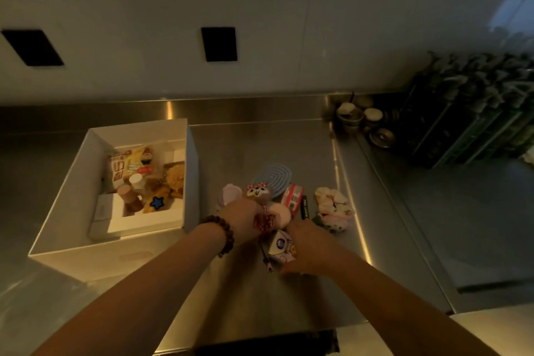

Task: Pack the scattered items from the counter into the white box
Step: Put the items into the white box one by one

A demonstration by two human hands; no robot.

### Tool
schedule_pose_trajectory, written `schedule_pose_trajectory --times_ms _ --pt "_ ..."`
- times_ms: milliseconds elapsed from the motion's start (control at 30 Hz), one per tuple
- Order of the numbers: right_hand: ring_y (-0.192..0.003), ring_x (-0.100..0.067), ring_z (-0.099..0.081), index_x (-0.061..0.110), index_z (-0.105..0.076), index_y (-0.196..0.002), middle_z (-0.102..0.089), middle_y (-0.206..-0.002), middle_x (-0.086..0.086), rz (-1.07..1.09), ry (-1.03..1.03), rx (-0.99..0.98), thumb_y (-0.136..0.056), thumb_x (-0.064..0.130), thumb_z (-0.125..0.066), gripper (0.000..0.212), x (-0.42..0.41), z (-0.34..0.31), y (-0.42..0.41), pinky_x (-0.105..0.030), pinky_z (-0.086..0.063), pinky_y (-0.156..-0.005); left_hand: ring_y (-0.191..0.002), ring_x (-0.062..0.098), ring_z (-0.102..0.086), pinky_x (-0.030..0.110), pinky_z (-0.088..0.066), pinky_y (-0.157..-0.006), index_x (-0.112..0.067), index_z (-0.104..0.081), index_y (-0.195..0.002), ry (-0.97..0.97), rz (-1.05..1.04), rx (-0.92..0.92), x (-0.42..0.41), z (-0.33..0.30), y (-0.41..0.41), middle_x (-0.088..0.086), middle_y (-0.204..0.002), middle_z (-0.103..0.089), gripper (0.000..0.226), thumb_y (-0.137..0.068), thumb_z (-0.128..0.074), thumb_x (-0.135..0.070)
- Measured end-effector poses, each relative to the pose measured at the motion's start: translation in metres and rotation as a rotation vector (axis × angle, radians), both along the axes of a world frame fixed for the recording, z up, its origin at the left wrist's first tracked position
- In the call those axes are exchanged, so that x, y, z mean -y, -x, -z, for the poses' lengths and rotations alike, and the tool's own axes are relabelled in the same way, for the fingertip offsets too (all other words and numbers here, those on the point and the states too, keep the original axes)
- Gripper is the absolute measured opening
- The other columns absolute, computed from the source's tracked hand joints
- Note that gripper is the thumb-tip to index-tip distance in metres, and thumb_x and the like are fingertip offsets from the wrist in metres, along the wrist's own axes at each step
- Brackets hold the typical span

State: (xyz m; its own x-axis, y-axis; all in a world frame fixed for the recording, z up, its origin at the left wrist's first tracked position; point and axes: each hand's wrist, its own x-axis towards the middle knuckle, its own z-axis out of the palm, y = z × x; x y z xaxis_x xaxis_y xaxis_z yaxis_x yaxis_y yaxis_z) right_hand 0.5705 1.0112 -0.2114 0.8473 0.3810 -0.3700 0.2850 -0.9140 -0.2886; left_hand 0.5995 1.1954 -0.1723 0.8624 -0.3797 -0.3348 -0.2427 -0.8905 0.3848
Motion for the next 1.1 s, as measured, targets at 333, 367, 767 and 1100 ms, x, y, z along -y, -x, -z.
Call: schedule_pose_trajectory --times_ms 333,367,767,1100 --pt "-0.078 0.0 -0.053 0.025 -0.054 -0.092 -0.05 -0.085 0.012 0.037 -0.468 0.157 -0.072 0.036 -0.073 0.029 -0.029 -0.072 -0.031 -0.009 -0.04 -0.06 -0.077 0.007 -0.05 0.013 -0.035 -0.061 -0.018 -0.063 -0.087 0.155 -0.109 0.367 -0.029 -0.09 -0.012 -0.008 -0.082 -0.055 0.009 -0.082 -0.065 -0.026" --pt "-0.079 -0.001 -0.049 0.024 -0.054 -0.093 -0.047 -0.087 0.01 0.043 -0.478 0.2 -0.072 0.038 -0.073 0.032 -0.038 -0.081 -0.039 -0.011 -0.037 -0.06 -0.075 0.004 -0.048 0.01 -0.031 -0.059 -0.019 -0.063 -0.086 0.173 -0.121 0.423 -0.04 -0.103 -0.014 -0.009 -0.08 -0.053 0.007 -0.081 -0.065 -0.024" --pt "-0.097 -0.008 -0.05 0.021 -0.045 -0.131 -0.049 -0.115 0.003 -0.09 -0.565 0.271 -0.073 0.043 -0.074 0.068 -0.173 -0.12 -0.082 -0.017 -0.043 -0.076 -0.076 0.003 -0.049 0.013 -0.035 -0.058 -0.019 -0.064 -0.094 -0.027 -0.401 0.305 -0.232 -0.118 -0.001 -0.008 -0.091 -0.057 0.022 -0.075 -0.072 -0.027" --pt "-0.112 -0.016 -0.048 0.024 -0.042 -0.136 -0.048 -0.127 -0.002 -0.159 -0.483 0.189 -0.072 0.036 -0.077 0.074 -0.232 -0.108 -0.085 -0.03 -0.046 -0.091 -0.097 0.019 -0.058 0.033 -0.051 -0.087 -0.015 -0.06 -0.105 -0.176 -0.448 0.04 -0.241 -0.042 -0.019 0.004 -0.107 -0.06 0.026 -0.082 -0.067 -0.023"
